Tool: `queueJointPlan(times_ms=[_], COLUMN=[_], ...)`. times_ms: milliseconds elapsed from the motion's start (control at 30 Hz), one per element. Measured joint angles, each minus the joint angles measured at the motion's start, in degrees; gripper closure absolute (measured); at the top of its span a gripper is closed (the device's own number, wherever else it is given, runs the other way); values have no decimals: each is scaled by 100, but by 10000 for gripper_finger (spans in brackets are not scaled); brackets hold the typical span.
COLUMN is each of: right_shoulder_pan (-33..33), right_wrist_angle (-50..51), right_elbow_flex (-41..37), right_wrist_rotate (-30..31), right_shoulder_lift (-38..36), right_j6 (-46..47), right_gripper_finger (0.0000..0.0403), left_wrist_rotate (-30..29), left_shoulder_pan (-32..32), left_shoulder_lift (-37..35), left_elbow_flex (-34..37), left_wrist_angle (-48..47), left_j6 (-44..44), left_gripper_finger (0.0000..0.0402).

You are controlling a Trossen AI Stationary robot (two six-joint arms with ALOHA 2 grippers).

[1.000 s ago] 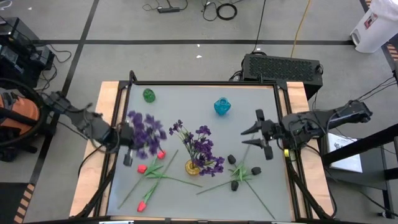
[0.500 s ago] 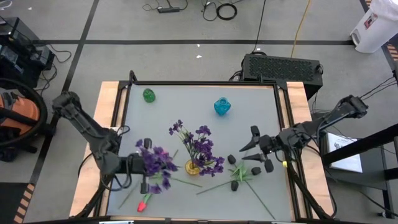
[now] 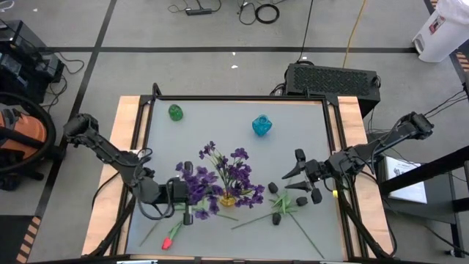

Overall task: Sort flowers into vase by color
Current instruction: Put the violet flower into the yellow vase

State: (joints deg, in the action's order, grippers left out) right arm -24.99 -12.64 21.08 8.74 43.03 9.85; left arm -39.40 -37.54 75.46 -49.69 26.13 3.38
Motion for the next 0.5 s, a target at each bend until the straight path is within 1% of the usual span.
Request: queueJointPlan(times_ms=[100,500], right_shoulder_pan=[0,-78], right_wrist_angle=[1,29], right_elbow_flex=[0,0], right_wrist_rotate=[0,6], right_shoulder_lift=[0,4], right_j6=[-1,-2], right_gripper_finger=[261,261], left_wrist_rotate=[20,20], left_shoulder_pan=[46,167], left_shoulder_lift=[95,225], left_elbow_flex=[0,0], left_wrist_angle=[-16,-69], left_j6=[-144,-167], left_gripper_finger=[389,388])
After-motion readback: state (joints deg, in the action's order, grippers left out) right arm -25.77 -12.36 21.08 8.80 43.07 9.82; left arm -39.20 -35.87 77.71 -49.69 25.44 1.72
